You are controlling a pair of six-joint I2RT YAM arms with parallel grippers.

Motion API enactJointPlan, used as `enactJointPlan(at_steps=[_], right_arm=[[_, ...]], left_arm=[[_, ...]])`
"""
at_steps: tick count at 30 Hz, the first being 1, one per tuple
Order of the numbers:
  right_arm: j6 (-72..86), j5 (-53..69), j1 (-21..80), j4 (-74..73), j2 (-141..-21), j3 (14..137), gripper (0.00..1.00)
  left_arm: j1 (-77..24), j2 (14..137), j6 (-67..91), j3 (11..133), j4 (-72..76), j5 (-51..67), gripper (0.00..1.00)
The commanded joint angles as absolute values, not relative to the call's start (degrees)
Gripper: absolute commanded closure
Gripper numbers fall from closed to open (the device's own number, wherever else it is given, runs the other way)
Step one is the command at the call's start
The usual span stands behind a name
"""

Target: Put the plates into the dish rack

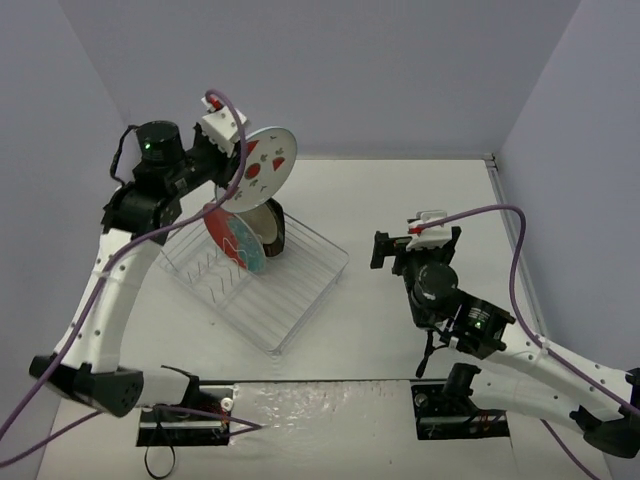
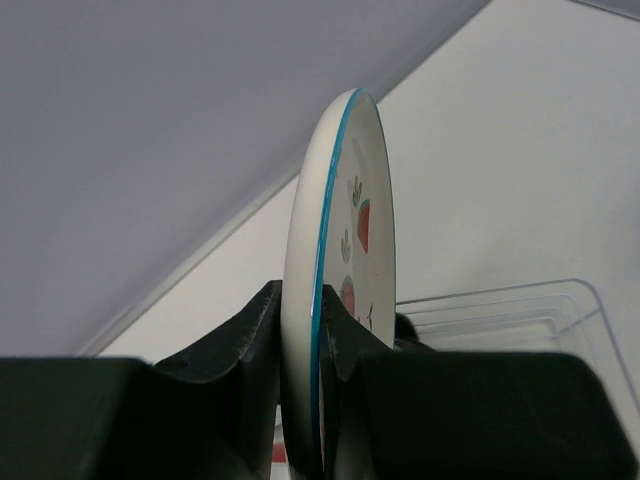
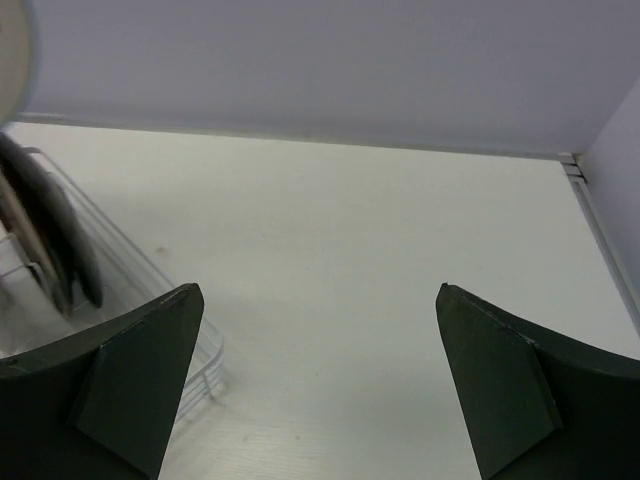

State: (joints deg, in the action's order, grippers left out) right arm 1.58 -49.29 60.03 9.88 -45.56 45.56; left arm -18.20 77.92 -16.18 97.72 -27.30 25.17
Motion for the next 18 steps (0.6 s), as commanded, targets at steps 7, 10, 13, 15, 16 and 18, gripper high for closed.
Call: enactJointPlan(at_steps=[7, 10, 13, 15, 16, 18], right_arm=[[7.7, -41.2, 47.4, 12.8, -53.9, 51.8, 0.0], [8.0, -41.6, 46.2, 13.3, -58.7, 53.7, 0.0], [8.9, -39.2, 42.8, 13.4, -61.6, 55.4, 0.0], [9.9, -34.7, 40.8, 14.5, -62.4, 55.4, 0.0], [10.3, -32.9, 39.9, 15.0, -62.8, 55.3, 0.0], [11.0, -30.5, 38.6, 15.8, -63.6, 55.1, 0.0]], left_arm=[[-17.5, 68.7, -15.6, 95.5, -12.2, -8.3, 1.0], [-16.3, 70.4, -15.5, 95.7, -13.8, -11.3, 1.0], [-15.0, 69.7, -12.1, 94.8, -13.1, -15.5, 1.0], [-11.9, 68.1, -9.0, 93.6, -11.5, -14.1, 1.0], [-10.9, 67.2, -8.2, 92.7, -10.7, -12.3, 1.0], [-9.0, 65.7, -7.6, 90.9, -9.2, -7.7, 1.0]])
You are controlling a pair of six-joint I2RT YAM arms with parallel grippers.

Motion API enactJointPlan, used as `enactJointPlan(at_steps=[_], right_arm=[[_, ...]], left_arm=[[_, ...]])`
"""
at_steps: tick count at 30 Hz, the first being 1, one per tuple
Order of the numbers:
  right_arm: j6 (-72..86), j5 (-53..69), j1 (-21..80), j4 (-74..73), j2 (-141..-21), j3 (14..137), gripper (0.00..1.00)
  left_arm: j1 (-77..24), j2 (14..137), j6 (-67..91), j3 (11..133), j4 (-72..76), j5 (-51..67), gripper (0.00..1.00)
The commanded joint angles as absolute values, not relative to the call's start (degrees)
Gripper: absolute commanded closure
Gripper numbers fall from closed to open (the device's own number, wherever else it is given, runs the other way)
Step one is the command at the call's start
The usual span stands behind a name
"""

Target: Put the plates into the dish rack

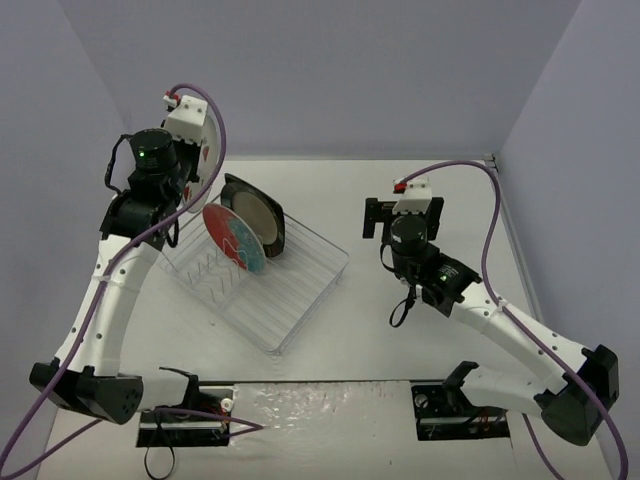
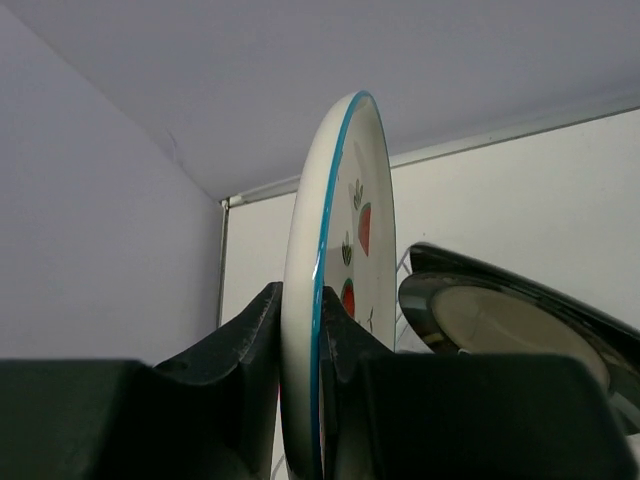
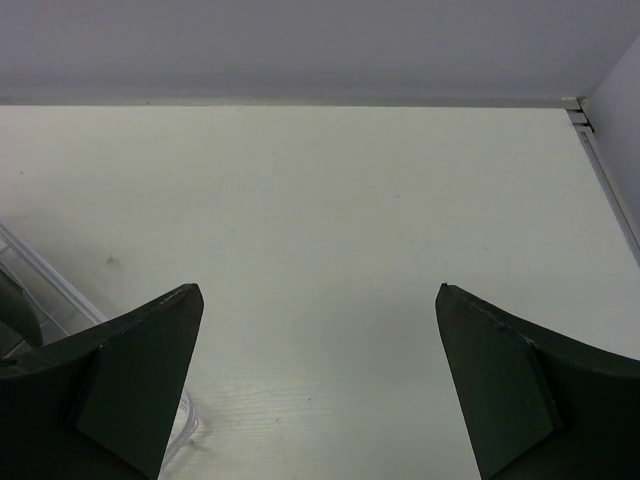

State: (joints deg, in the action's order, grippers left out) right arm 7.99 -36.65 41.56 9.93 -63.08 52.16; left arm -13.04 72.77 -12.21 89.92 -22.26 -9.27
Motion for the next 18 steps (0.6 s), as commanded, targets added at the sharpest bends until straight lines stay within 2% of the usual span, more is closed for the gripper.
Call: enactJointPlan(at_steps=[1, 5, 6, 9, 11, 16, 18], right_arm=[[11.3, -29.5, 38.1, 16.2, -64.0, 55.0, 0.0], [12.3, -25.4, 36.5, 17.8, -66.3, 55.3, 0.01], [12.5, -24.7, 36.2, 17.8, -67.0, 55.5, 0.01], [12.6, -23.2, 35.7, 17.9, -69.0, 56.6, 0.01], [12.6, -22.3, 35.5, 17.9, -69.9, 57.3, 0.02], [12.4, -20.8, 35.1, 18.4, -71.6, 58.0, 0.02], [12.3, -20.2, 34.8, 18.5, -72.3, 58.1, 0.02]], left_arm=[[-7.8, 65.0, -7.7, 90.0, -8.6, -4.9, 1.0], [-2.0, 61.9, -13.5, 85.5, -7.6, 23.2, 1.0], [-0.8, 61.5, -14.5, 84.4, -7.6, 26.2, 1.0], [3.7, 63.0, -21.0, 86.4, -14.0, 43.1, 1.0], [7.9, 66.4, -24.1, 89.1, -21.0, 59.6, 1.0], [17.7, 73.9, -31.1, 98.8, -32.5, 81.8, 1.0], [20.5, 74.4, -31.7, 98.0, -28.3, 87.0, 1.0]])
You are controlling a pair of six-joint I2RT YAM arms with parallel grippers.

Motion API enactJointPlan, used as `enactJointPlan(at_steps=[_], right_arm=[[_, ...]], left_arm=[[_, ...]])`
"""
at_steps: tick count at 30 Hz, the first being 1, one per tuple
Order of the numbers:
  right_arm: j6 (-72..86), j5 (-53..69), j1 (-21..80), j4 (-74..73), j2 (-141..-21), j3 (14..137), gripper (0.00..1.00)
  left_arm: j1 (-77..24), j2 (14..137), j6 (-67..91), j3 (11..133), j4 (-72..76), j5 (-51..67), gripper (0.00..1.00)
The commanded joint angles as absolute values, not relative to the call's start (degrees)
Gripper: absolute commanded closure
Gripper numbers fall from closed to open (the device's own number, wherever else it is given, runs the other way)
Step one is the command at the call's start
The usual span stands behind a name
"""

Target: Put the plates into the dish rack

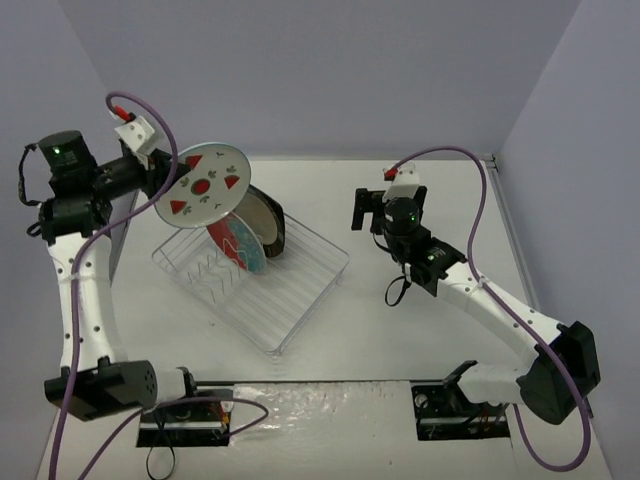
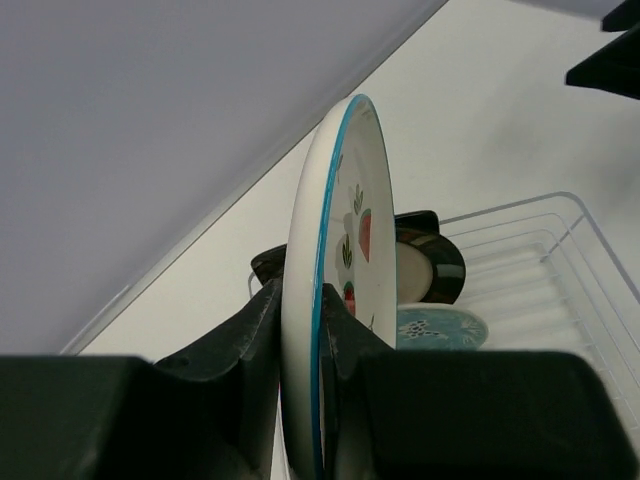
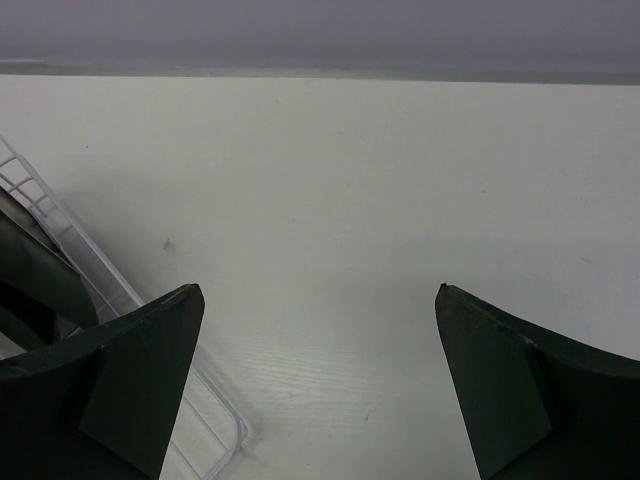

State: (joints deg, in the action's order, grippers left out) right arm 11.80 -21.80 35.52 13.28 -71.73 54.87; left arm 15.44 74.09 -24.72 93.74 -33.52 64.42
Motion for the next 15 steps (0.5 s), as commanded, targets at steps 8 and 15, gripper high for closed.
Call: enactJointPlan(at_steps=[8, 15], right_arm=[[12.2, -18.1, 33.8, 18.7, -74.3, 59.3, 0.03], [11.1, -14.6, 33.5, 19.2, -75.7, 60.1, 0.05]], left_arm=[[21.0, 66.6, 13.5, 74.6, 36.7, 95.8, 1.0], [21.0, 69.9, 17.2, 76.6, 35.0, 95.8, 1.0]])
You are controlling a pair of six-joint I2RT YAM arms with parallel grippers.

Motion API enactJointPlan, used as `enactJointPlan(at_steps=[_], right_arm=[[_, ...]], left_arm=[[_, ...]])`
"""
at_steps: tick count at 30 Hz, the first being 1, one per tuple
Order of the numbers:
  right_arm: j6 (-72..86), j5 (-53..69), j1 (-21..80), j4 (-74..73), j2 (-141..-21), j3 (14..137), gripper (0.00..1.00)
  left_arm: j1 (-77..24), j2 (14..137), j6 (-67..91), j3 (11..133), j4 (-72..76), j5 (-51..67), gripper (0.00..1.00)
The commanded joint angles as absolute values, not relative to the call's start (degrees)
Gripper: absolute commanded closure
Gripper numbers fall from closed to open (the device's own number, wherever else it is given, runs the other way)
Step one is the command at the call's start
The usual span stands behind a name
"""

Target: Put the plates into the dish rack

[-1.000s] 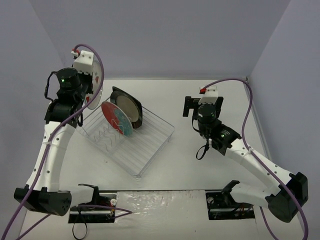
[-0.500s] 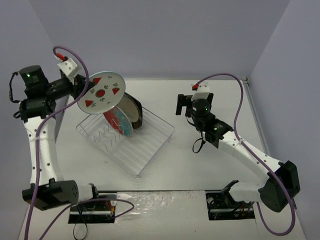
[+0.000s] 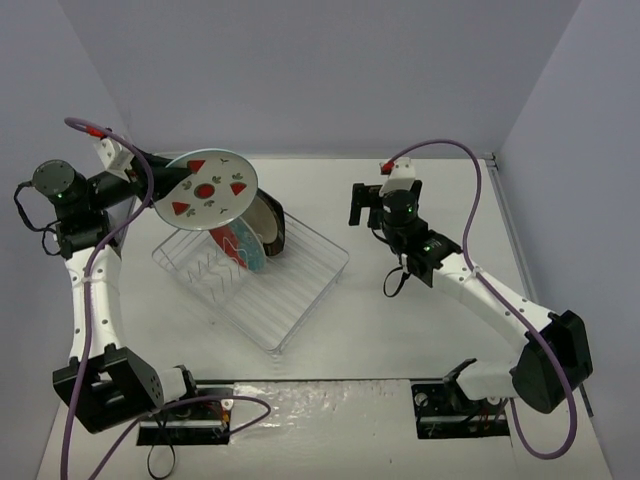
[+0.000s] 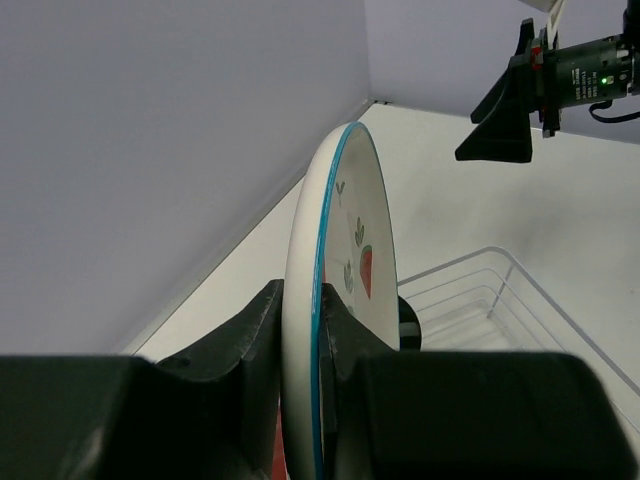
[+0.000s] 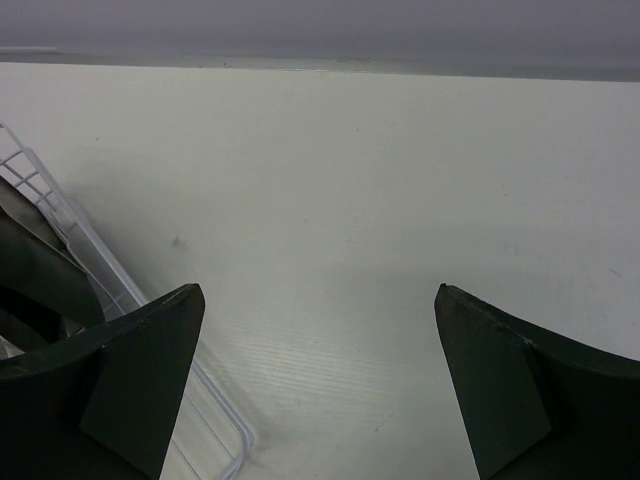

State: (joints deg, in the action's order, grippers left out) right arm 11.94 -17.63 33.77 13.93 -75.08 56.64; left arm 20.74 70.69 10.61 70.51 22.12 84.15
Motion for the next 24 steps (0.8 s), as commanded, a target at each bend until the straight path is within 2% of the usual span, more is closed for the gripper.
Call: enactJointPlan(at_steps=[1, 5, 10, 15, 20, 24], right_arm=[[9.7, -11.3, 33.7, 20.4, -76.1, 60.3, 0.07], [7.3, 3.0, 33.9, 23.4, -80.2, 64.0, 0.07], [3.0, 24.5, 34.7, 22.9, -88.1, 75.4, 0.06], [-4.9, 33.2, 38.3, 17.5, -95.7, 87.2, 0.03], [-4.4, 41.2, 38.3, 16.6, -101.1, 96.9, 0.03], [-4.9, 48.8, 38.2, 17.1, -102.0, 99.8, 0.02]], left_arm=[[20.9, 70.6, 17.7, 77.4, 34.9, 95.8, 1.0], [20.1, 71.2, 18.2, 78.9, 34.0, 95.8, 1.0], [18.8, 71.1, 16.5, 78.5, 32.0, 95.5, 1.0], [17.8, 72.2, 16.4, 78.9, 30.7, 95.4, 1.0], [16.8, 72.1, 16.4, 78.6, 30.7, 95.6, 1.0], [15.9, 72.8, 16.6, 78.6, 30.6, 95.6, 1.0]])
